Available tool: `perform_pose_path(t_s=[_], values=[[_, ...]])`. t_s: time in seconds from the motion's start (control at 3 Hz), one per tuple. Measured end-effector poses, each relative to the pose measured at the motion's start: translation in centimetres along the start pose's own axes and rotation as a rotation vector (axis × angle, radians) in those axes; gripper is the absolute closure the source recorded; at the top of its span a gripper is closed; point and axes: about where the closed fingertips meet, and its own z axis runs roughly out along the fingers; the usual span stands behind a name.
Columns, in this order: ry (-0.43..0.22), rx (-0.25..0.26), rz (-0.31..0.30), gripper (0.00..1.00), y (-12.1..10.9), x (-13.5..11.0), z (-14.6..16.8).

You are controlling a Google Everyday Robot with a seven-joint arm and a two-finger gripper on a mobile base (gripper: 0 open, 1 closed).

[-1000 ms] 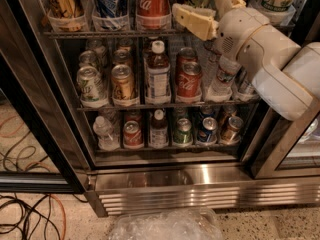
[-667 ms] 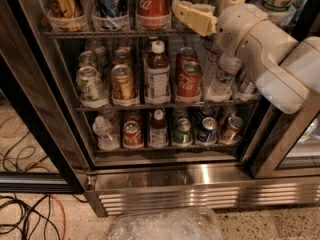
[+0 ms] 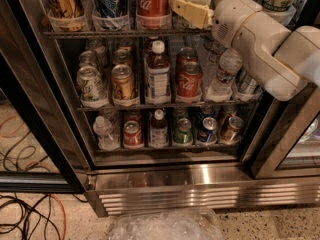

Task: Pick green can from top shelf of fridge

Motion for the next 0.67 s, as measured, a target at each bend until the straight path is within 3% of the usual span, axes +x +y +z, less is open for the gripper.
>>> perform_pose_path(t_s=[0.67], values=[[0.000, 0.000, 0.000, 0.68, 0.00, 0.00, 0.01]])
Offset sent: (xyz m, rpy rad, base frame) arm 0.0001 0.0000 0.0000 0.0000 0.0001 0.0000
